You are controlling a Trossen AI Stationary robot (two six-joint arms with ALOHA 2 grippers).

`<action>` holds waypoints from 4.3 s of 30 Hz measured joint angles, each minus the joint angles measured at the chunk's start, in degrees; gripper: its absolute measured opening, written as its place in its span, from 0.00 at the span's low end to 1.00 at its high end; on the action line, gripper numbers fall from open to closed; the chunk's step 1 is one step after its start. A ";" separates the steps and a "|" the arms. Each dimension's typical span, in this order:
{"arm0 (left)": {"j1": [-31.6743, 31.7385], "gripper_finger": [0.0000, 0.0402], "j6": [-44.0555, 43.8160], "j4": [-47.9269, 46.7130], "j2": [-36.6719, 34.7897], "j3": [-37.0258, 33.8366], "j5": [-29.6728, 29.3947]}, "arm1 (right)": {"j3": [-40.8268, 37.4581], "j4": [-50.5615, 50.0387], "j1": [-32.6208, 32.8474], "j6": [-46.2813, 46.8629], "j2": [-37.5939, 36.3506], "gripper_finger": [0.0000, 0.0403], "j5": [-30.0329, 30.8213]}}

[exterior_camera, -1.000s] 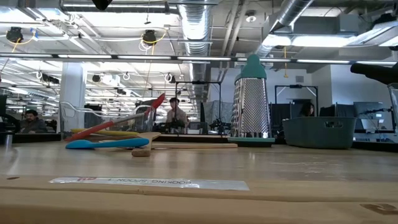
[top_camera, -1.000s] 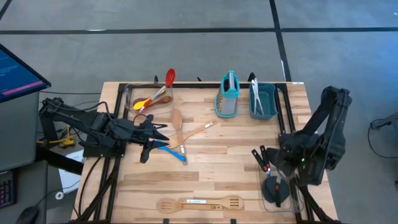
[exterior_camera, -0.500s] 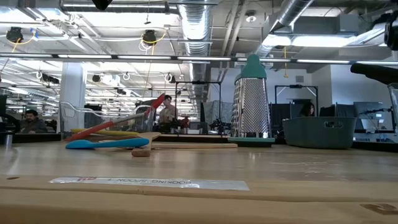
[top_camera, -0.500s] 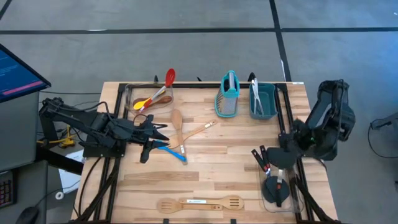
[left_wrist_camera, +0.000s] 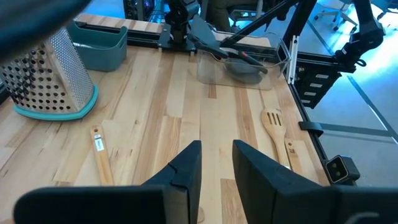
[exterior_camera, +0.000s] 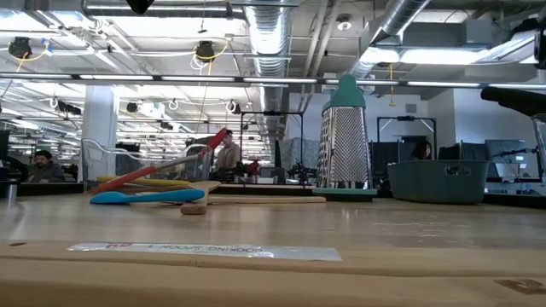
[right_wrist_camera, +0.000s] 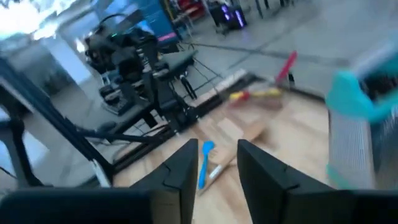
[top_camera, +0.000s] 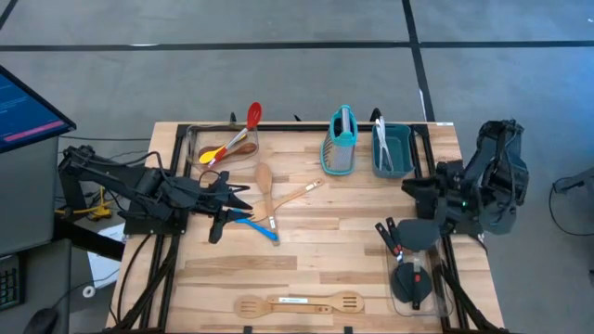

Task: Pick & Place Kitchen Items
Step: Put the blue spoon into the left transparent bin

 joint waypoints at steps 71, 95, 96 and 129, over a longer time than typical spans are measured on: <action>0.01 0.19 5.07 13.12 8.72 -18.88 4.54 | -26.98 90.54 -49.71 -69.83 33.42 0.00 -66.08; 7.30 0.19 20.78 5.93 28.57 -7.54 9.49 | -30.53 92.98 -51.54 -70.96 32.84 0.00 -70.10; 7.30 0.19 20.84 5.90 28.57 -7.54 9.50 | -30.53 92.85 -51.76 -70.59 32.84 0.00 -70.28; 9.70 0.43 19.74 13.00 28.52 -15.71 9.96 | -30.49 92.99 -51.99 -68.74 32.84 0.00 -70.26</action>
